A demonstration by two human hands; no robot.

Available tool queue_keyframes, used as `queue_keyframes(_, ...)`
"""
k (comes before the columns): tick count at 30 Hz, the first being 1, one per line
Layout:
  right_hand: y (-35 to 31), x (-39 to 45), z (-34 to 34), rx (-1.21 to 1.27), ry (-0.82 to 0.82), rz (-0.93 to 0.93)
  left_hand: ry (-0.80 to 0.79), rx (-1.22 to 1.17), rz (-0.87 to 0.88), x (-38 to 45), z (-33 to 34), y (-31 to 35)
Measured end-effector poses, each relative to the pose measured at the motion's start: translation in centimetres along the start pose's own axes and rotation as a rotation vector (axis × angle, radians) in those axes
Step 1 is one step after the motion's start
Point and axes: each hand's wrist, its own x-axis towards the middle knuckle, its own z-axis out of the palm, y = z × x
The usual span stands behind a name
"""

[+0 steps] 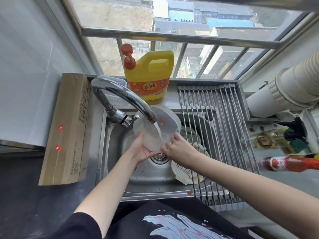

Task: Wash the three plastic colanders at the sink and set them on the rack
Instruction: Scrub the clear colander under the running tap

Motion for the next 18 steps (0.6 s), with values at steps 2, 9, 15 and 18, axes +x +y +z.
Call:
queue_keyframes(2,-0.1,0.1,-0.6,0.003,-0.007,0.098,0.075,0.143,0.056,0.8,1.3,-0.1)
queue_keyframes(9,0.6,-1.4,0.7,0.054,-0.002,0.19,0.016,0.342,0.064,1.8,3.0,-1.2)
queue_keyframes(15,-0.4,-2.2,0.0,0.163,0.134,0.113,0.379,0.285,0.196,3.3,2.7,-2.0)
queue_keyframes(18,0.1,-1.8,-2.0,0.308,0.025,0.065,0.461,0.369,0.183,7.3,-0.1,-3.4)
